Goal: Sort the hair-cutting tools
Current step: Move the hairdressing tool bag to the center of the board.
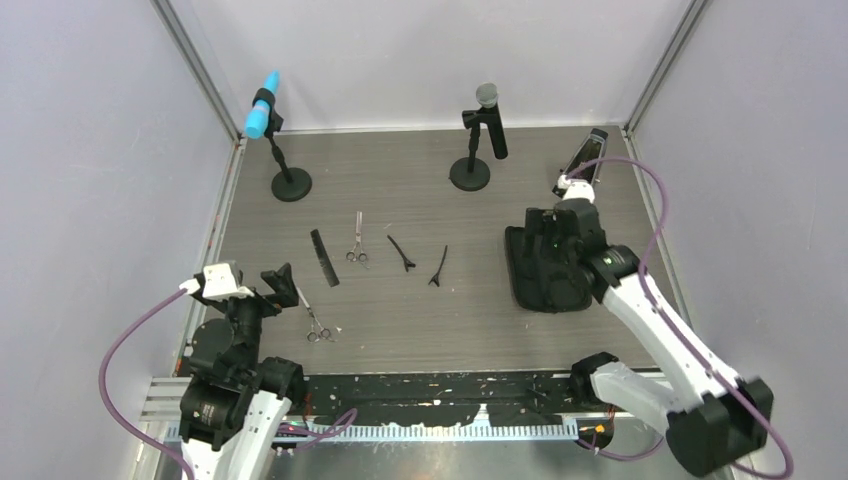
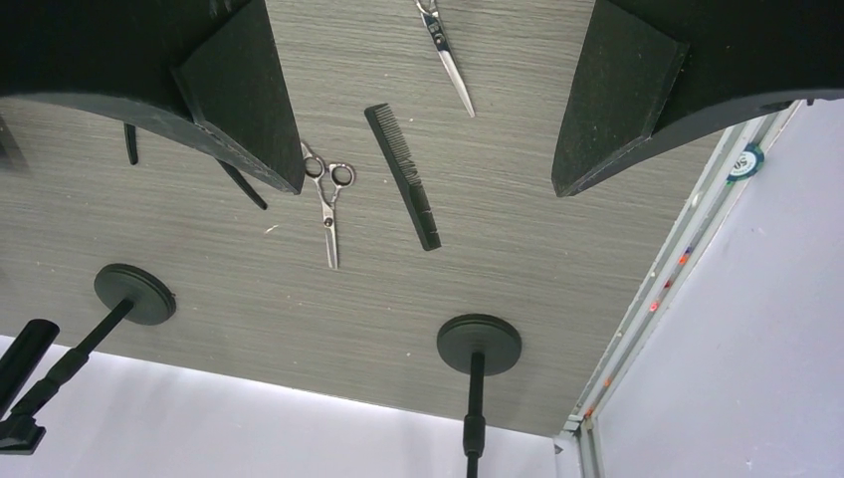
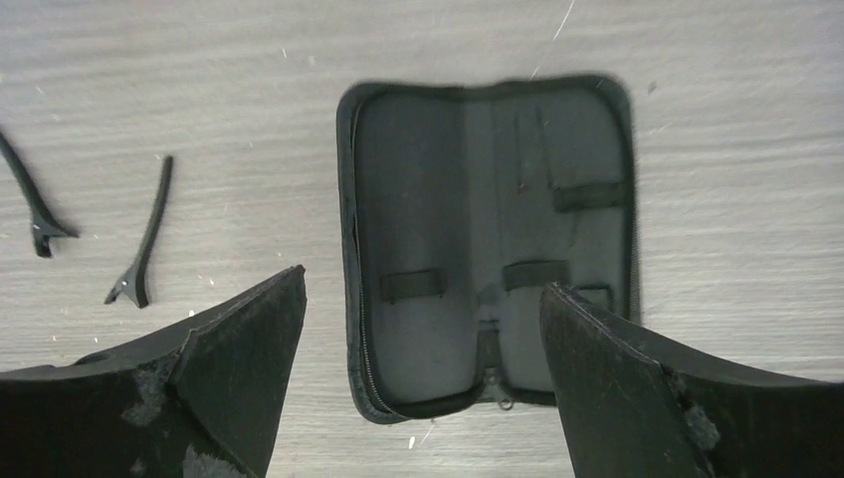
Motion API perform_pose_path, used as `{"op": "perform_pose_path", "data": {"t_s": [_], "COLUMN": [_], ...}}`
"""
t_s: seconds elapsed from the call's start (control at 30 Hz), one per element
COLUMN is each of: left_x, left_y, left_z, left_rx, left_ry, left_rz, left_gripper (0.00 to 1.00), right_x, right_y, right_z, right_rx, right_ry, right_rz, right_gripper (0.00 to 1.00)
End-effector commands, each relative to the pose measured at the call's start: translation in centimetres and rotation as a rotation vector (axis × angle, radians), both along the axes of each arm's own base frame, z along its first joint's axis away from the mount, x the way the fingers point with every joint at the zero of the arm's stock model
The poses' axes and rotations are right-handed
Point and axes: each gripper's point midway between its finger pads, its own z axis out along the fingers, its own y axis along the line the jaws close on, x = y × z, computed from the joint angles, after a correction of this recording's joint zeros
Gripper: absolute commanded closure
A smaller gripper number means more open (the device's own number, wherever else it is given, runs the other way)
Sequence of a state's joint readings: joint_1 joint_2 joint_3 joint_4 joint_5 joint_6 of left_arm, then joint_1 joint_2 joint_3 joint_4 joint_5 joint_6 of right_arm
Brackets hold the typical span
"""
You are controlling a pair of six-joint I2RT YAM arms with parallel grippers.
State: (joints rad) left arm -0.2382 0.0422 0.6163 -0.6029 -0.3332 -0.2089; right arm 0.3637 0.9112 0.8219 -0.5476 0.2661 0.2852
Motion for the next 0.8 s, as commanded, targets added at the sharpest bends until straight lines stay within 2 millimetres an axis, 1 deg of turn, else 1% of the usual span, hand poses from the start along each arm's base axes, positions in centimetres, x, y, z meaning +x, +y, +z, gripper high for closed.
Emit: {"op": "perform_pose_path", "data": {"t_s": [0.0,0.03,0.07,0.1,0.13,0.17,0.23,0.3,0.43,0.6,0.63,0.67,0.7,0.73,0.77], "left_x": [-0.1,-0.1,-0.1,-0.1,-0.1,0.0,0.0,0.0,-0.1,-0.1,-0.1,-0.1,-0.1,-0.1,-0.1], "left_y": [0.2,0.1,0.2,0.1,0.1,0.1,0.0,0.0,0.2,0.1,0.1,0.1,0.1,0.0,0.0], "left_z": [0.7,0.7,0.7,0.7,0.6,0.7,0.7,0.6,0.6,0.6,0.6,0.6,0.5,0.5,0.5], "left_rx": [-0.008,-0.007,-0.007,-0.006,-0.005,-0.006,-0.003,-0.002,0.0,0.0,0.0,-0.001,0.0,-0.001,-0.002], "left_ry": [-0.036,-0.037,-0.037,-0.037,-0.035,-0.036,-0.035,-0.035,-0.036,-0.037,-0.038,-0.038,-0.037,-0.037,-0.037], "left_rz": [0.008,0.007,0.007,0.007,0.006,0.004,0.0,0.0,0.006,0.003,0.002,0.0,0.0,-0.003,-0.004], "left_gripper": [0.0,0.0,0.0,0.0,0.0,0.0,0.0,0.0,0.0,0.0,0.0,0.0,0.0,0.0,0.0], "right_x": [0.6,0.7,0.7,0.5,0.5,0.6,0.9,1.0,0.3,-1.7,-1.7,-2.3,-2.2,-2.6,-2.5], "right_y": [2.4,2.7,3.1,3.2,3.4,3.5,4.0,5.2,8.6,13.5,14.2,15.0,15.6,16.3,16.7], "right_z": [-2.5,-4.0,-4.6,-6.4,-7.0,-8.3,-9.7,-10.7,-11.8,-13.3,-13.3,-13.6,-13.4,-13.5,-13.1], "right_rx": [0.082,0.062,0.062,0.036,0.034,0.022,0.027,0.057,0.094,0.146,0.155,0.146,0.142,0.129,0.123], "right_ry": [0.16,0.216,0.25,0.321,0.347,0.385,0.417,0.434,0.46,0.518,0.514,0.527,0.524,0.529,0.521], "right_rz": [0.002,0.023,0.044,0.049,0.058,0.054,0.067,0.093,0.172,0.273,0.289,0.311,0.322,0.345,0.355], "right_gripper": [0.05,0.05,0.05,0.05,0.05,0.05,0.05,0.05,0.05,0.05,0.05,0.05,0.05,0.04,0.05]}}
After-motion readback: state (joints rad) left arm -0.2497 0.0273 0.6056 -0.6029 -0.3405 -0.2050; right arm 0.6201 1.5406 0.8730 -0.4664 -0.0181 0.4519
